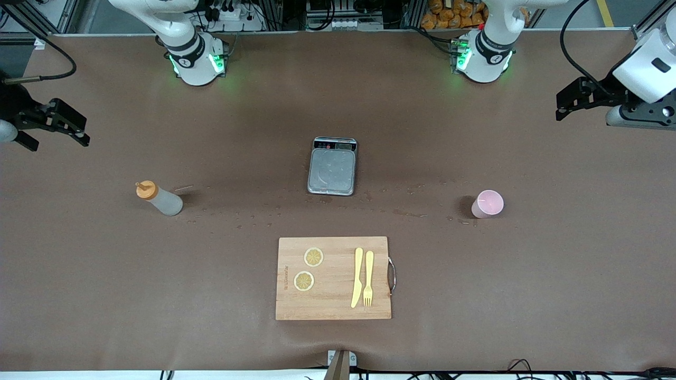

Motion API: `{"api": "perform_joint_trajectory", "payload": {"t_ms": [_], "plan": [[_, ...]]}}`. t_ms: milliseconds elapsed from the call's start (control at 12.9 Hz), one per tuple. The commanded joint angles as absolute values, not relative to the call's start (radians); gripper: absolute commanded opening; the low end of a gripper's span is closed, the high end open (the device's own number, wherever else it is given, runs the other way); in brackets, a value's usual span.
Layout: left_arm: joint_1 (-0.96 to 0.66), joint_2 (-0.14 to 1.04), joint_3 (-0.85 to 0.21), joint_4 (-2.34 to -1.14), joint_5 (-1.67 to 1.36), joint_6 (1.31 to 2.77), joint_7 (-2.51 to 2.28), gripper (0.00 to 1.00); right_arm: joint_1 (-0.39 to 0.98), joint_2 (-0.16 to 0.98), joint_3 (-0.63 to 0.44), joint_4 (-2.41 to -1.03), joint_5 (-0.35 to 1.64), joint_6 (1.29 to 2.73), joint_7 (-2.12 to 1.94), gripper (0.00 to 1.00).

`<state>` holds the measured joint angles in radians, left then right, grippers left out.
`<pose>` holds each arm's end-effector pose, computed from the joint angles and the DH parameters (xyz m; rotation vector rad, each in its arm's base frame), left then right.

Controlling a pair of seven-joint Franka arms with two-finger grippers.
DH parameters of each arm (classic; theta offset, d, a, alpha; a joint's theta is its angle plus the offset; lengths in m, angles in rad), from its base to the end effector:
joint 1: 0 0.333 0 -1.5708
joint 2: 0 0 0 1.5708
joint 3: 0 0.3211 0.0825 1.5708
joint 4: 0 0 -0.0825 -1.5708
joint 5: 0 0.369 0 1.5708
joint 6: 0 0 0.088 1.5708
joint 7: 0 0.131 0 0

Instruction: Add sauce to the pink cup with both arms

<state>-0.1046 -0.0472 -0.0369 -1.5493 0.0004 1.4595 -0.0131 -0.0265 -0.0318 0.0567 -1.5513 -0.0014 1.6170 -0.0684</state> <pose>0.5069 -0.0727 0.6306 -3.1290 0.2010 0.0664 0.5366 0.0166 0.6360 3.1290 0.1545 0.1526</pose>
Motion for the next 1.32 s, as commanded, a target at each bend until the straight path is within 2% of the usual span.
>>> {"api": "perform_joint_trajectory", "payload": {"t_ms": [0, 698, 931, 1241], "plan": [[-0.109, -0.044, -0.040, -1.529, -0.005, 1.440, -0.017, 1.00, -0.066, -0.028, 0.055, -1.537, -0.017, 1.601, -0.061, 1.00], [-0.101, -0.040, -0.041, -1.564, -0.014, 1.454, -0.014, 1.00, -0.296, 0.118, 0.055, -1.540, 0.003, 1.615, -0.055, 1.00], [-0.101, -0.026, -0.041, -1.670, -0.015, 1.564, -0.012, 1.00, -0.363, 0.149, 0.055, -1.543, 0.040, 1.582, 0.041, 1.00], [-0.104, -0.025, -0.041, -1.903, -0.015, 1.800, -0.012, 1.00, -0.445, 0.221, 0.055, -1.542, 0.148, 1.510, 0.267, 1.00]]}}
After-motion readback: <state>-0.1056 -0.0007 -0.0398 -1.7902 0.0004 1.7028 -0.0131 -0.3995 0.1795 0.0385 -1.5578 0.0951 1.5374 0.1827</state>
